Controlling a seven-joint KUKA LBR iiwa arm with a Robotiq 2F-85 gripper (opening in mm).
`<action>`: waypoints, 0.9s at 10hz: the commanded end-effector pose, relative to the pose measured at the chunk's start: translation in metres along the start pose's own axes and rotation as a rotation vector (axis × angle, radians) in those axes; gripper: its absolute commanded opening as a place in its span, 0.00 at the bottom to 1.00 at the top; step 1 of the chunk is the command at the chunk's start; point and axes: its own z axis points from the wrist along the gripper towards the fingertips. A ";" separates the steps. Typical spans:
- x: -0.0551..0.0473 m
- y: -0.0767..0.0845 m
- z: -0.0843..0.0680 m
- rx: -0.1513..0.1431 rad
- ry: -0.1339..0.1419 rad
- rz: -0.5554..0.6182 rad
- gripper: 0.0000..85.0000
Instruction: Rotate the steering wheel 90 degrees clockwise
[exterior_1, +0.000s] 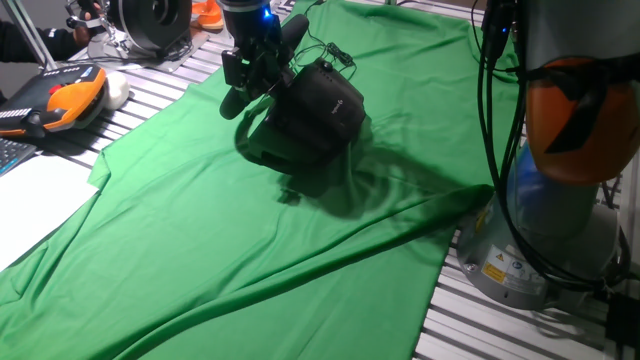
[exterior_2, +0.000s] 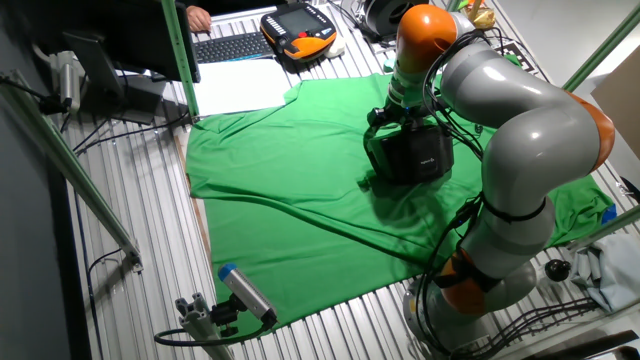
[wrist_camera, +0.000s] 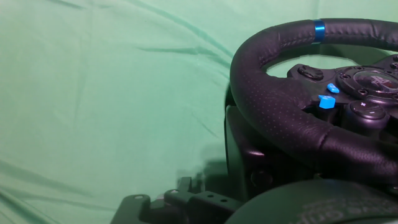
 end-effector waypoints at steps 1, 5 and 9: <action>0.000 0.000 0.000 0.073 0.262 -0.325 0.00; 0.000 0.000 0.000 0.071 0.263 -0.337 0.00; 0.000 0.000 0.000 0.073 0.262 -0.324 0.00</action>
